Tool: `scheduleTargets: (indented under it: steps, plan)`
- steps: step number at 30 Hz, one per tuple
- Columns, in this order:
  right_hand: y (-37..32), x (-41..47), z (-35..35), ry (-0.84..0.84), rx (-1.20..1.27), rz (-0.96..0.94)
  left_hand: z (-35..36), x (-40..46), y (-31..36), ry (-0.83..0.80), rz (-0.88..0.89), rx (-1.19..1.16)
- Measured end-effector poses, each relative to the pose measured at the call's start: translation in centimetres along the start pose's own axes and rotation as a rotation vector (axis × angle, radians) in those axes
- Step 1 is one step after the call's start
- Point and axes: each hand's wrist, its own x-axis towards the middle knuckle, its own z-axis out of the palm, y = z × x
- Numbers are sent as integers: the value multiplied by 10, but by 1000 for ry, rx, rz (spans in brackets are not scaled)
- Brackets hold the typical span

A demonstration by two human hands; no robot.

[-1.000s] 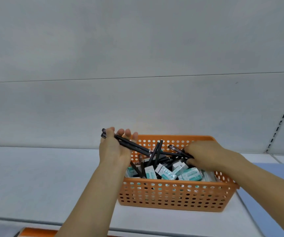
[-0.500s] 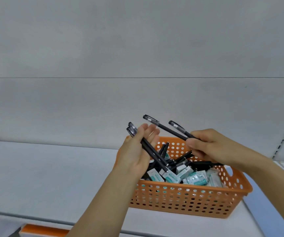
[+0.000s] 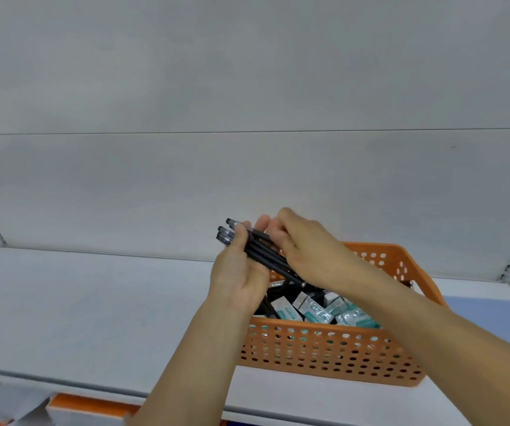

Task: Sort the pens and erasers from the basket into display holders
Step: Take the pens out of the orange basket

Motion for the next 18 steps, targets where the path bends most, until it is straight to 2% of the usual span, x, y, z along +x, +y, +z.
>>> scheduleTargets:
  steps: [3,7,8,10,12,14,18]
  plan:
    - [11,8,-2,-78,-2,-46,-8,1,17,52,82,-27]
    - [41,7,-5,-461,-697,-191,-20,-1,42,127,177,-11]
    - [46,5,-4,-487,-814,-268,-22,-1,45,137,188,-6]
    - [54,1,-4,-431,-943,-404,-26,-1,48,161,198,-15]
    - [61,-3,-11,-368,-1007,-413,-28,-1,48,170,186,-28]
    - [71,-6,-18,-376,-1005,-372,-27,-2,46,154,165,-48]
    - [64,-8,-14,-538,-862,-233,-20,-2,38,123,121,-79]
